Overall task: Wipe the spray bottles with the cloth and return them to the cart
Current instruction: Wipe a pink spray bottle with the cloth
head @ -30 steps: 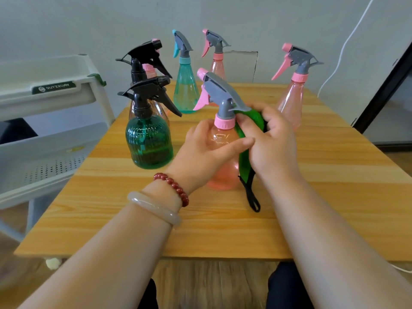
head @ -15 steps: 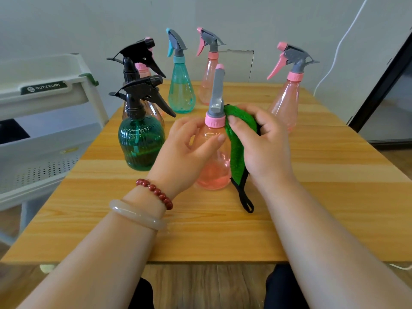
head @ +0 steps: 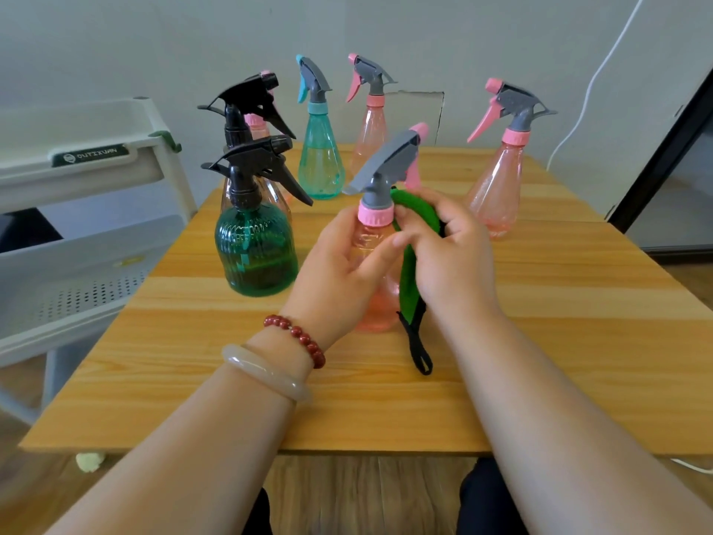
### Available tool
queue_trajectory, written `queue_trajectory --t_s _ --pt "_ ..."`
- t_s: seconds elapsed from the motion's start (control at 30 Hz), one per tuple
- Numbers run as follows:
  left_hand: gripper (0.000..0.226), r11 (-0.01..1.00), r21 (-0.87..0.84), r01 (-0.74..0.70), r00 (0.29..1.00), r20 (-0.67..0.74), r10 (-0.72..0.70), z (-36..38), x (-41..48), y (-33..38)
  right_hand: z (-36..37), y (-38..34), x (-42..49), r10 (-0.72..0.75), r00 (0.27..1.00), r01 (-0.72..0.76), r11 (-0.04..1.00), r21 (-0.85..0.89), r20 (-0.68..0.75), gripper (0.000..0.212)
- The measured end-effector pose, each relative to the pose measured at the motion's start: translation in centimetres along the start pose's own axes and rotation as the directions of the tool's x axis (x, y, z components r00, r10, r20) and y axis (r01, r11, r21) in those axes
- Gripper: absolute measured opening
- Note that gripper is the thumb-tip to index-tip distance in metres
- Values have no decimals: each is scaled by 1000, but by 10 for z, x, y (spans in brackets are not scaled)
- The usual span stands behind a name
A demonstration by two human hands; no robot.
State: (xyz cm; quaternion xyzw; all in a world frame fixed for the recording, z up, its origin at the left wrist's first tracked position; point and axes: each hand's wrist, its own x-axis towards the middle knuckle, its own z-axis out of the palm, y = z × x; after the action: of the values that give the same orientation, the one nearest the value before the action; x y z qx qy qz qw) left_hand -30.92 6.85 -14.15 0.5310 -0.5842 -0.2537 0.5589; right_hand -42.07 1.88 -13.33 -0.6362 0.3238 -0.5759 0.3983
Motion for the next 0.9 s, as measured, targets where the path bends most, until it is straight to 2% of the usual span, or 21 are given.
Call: queue_trajectory --t_s 0.1,0.17,0.23,0.3,0.43,0.5,0.57,0.63,0.73,0.83,0.9 --pt "26 1000 6 5 1000 -2 -5 -3 2 -3 0 -5 -6 -96 995 95 995 31 32 22" --pt "36 997 80 5 1000 11 -6 -8 3 -7 1 -6 -8 -138 990 138 990 9 41 22" --pt "50 986 163 21 1000 9 -23 -9 4 -7 2 -5 -6 -127 991 127 992 -19 34 24" --pt "51 980 199 27 1000 1 -27 -6 4 -4 2 -5 -5 -100 994 101 994 -35 32 26" --pt "45 982 190 -9 999 -30 15 -9 8 -9 -3 -2 -7 -98 993 95 994 51 70 27" --pt "51 993 121 4 999 -35 0 -13 9 -14 -3 0 -8 -138 985 141 990 -19 100 25" --pt "40 994 108 33 999 -23 -30 -15 9 -12 -2 5 -7 -184 978 198 966 -165 99 25" --pt "30 993 107 49 999 3 -49 -14 8 -11 -1 10 -5 -159 986 165 950 -267 43 24" --pt "21 995 90 41 999 13 -42 -12 6 -11 0 12 -2 -43 999 43 973 -227 6 20" --pt "22 998 60 30 999 19 -31 -13 6 -14 6 5 -9 -146 989 148 976 -161 29 20" --pt "21 998 61 30 999 19 -31 -13 6 -15 9 5 -10 -141 990 140 975 -172 8 19"
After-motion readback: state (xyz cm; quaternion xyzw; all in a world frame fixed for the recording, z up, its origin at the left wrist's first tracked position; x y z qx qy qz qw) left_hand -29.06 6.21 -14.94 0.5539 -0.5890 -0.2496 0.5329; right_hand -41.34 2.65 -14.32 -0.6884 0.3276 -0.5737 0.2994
